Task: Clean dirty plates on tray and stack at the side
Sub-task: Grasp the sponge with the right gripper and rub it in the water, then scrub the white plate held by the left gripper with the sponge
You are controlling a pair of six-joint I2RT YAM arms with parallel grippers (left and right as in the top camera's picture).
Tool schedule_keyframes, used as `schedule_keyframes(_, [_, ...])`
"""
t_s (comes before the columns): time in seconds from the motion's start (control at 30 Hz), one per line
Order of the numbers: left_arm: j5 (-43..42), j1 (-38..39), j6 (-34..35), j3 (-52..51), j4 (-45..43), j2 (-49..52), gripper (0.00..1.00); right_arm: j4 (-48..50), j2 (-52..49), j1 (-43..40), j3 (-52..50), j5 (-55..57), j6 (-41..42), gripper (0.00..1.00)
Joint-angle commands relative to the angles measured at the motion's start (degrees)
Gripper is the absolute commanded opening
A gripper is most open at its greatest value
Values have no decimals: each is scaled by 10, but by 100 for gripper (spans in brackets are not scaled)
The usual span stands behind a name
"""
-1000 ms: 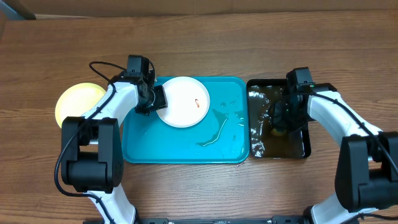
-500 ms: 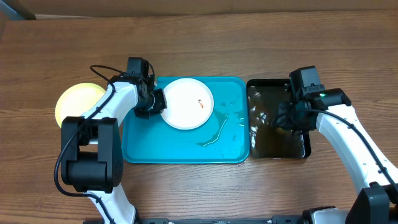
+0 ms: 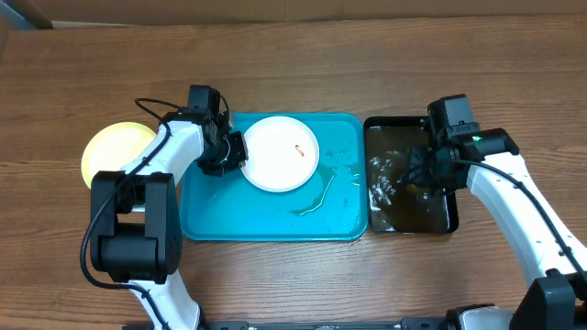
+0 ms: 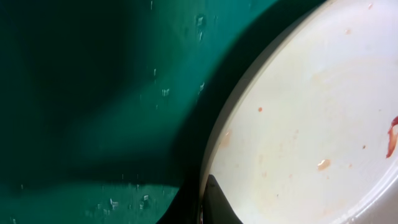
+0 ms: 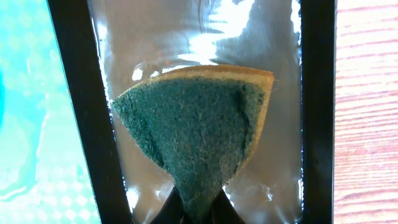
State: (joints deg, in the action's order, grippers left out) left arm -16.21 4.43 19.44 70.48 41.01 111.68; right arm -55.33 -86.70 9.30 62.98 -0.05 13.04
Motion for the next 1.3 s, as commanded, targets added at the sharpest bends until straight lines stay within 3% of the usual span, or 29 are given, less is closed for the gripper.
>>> schedule_keyframes(0.0, [-14, 2, -2, -10, 28, 11, 4, 15, 4, 0, 20, 17, -16, 4])
schedule_keyframes(0.23, [-14, 2, -32, -10, 34, 11, 4, 42, 4, 1, 23, 16, -51, 4])
schedule_keyframes(0.37, [-14, 2, -32, -9, 29, 11, 28, 21, 5, 1, 54, 39, -56, 4])
schedule_keyframes(0.4, [-14, 1, -32, -9, 26, 11, 26, 17, 5, 1, 63, 40, -56, 4])
schedule_keyframes(0.43, [-14, 1, -32, -9, 23, 11, 7, 12, 4, 1, 74, 39, -56, 4])
schedule_keyframes(0.47, [-14, 1, -32, -9, 21, 11, 4, 7, 5, 2, 83, 39, -56, 4])
schedule_keyframes(0.77, [-41, 1, -47, -9, 31, 11, 4, 61, 4, 27, 97, 42, -87, 4])
schedule_keyframes(1.0, [-63, 2, -66, -9, 31, 11, 4, 146, -5, 126, 98, 42, -86, 4])
schedule_keyframes(1.27, [-63, 5, -66, -9, 28, 11, 4, 226, -106, 232, 98, 89, -86, 4])
